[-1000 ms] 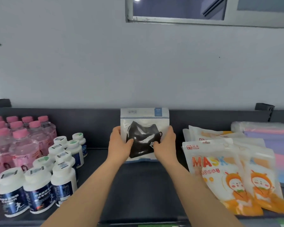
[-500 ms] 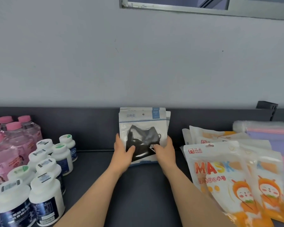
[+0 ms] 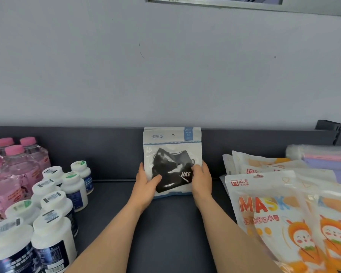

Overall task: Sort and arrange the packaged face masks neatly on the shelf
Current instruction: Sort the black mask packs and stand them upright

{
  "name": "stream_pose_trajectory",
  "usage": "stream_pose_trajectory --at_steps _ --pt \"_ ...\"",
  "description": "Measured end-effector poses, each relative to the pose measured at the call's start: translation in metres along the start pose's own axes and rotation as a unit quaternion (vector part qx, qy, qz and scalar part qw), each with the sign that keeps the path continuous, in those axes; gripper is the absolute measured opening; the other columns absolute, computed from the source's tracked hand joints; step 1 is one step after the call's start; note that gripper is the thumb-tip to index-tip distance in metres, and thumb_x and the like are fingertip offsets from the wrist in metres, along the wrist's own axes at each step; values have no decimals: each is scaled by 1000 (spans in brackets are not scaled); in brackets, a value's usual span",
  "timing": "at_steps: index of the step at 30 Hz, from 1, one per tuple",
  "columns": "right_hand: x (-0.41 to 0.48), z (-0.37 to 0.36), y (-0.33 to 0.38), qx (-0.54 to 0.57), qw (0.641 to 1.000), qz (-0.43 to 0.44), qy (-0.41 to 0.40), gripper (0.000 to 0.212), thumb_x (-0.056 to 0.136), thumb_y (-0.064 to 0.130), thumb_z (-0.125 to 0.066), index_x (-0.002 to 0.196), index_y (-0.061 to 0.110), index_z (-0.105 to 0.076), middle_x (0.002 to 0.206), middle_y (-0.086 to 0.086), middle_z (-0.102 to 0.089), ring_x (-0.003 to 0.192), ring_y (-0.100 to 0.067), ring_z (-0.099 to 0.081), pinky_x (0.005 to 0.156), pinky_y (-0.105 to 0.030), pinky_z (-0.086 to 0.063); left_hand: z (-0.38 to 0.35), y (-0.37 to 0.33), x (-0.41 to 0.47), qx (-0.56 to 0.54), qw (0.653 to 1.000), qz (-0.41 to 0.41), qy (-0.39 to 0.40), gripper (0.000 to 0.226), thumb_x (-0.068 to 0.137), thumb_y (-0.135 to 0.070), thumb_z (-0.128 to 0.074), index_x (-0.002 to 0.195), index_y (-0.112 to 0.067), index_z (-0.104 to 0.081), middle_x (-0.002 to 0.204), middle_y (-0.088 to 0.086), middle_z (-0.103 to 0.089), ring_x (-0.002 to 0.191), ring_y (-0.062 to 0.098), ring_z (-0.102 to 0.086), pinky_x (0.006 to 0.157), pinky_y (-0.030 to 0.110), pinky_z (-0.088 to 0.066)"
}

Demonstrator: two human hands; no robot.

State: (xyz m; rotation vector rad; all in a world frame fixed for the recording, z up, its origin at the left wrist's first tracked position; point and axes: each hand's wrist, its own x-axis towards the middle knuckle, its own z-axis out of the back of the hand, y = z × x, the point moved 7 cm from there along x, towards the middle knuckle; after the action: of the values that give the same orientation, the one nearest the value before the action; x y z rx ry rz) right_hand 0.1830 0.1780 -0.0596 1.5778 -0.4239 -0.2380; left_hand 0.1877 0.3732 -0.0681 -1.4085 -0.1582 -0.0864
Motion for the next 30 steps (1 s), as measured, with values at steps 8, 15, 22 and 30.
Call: stream_pose_trajectory --at_steps 8,15,22,30 --pt "3 2 12 43 997 53 -35 40 95 26 -52 135 23 -50 123 1 -57 113 -15 -55 98 -39 -46 7 -24 -3 63 994 -65 -55 55 95 -19 -58 147 -22 -38 135 2 -47 128 20 -39 111 44 -35" --pt "-3 6 7 11 998 54 -38 41 94 25 -52 135 24 -50 124 1 -54 108 -16 -57 92 -38 -51 8 -11 -13 40 999 -6 -35 64 94 -17 -58 150 -20 -27 144 6 -47 136 28 -39 114 49 -32" --pt "-11 10 -4 -9 999 32 -16 28 94 21 -40 107 22 -65 90 1 -66 81 -14 -60 63 -25 -43 9 -6 -21 11 1000 4 -24 73 92 -17 -60 153 -21 -20 148 4 -43 137 23 -40 114 42 -34" --pt "-13 9 -8 -33 999 18 -22 28 94 21 -35 86 20 -61 86 1 -63 77 -15 -54 62 -27 -37 10 -9 -24 10 999 -14 -37 49 95 -16 -56 138 -29 -36 119 -11 -56 109 8 -56 89 19 -42"
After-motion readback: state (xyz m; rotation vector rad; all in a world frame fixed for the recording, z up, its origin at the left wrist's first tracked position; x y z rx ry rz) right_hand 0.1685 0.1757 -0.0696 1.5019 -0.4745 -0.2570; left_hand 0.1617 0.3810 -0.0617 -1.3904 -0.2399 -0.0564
